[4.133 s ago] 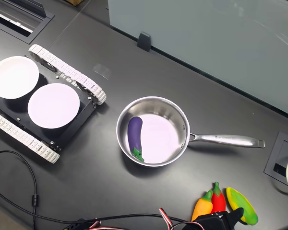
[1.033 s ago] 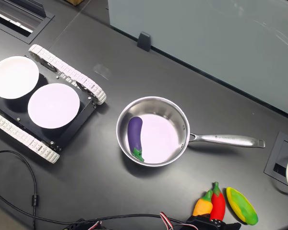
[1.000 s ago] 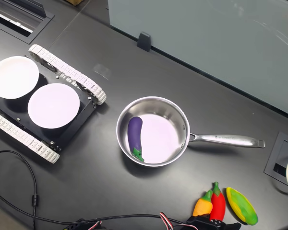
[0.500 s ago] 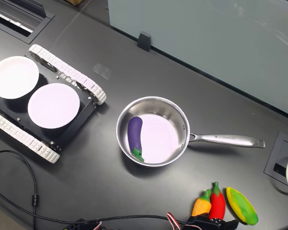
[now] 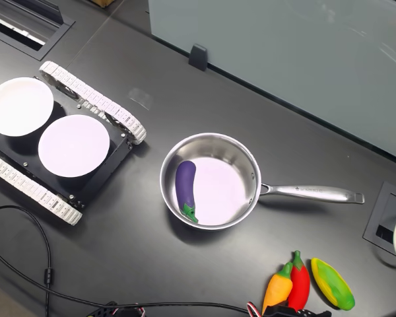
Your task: Pick up the chilli and place them in the pan
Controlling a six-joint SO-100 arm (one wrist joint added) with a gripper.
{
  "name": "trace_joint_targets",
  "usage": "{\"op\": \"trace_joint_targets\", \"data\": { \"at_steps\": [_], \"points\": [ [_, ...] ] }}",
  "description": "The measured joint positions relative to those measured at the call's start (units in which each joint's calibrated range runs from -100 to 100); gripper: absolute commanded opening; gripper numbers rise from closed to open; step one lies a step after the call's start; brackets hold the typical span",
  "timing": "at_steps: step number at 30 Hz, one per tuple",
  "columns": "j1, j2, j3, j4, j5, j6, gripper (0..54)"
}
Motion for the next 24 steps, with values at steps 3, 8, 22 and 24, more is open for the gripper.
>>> {"op": "trace_joint_targets", "data": {
  "at_steps": [3,8,22,24],
  "points": [
    [0.44,1.52,-1.27,0.51,0.15,-0.83,33.6],
    [0.44,3.87,-3.98,0.59,0.39,-1.74,33.4],
    [0.88,7.07,-5.97,1.19,1.37,-3.76,33.2],
    [0.88,7.07,-5.97,1.19,1.61,-4.13,33.2]
  ]
}}
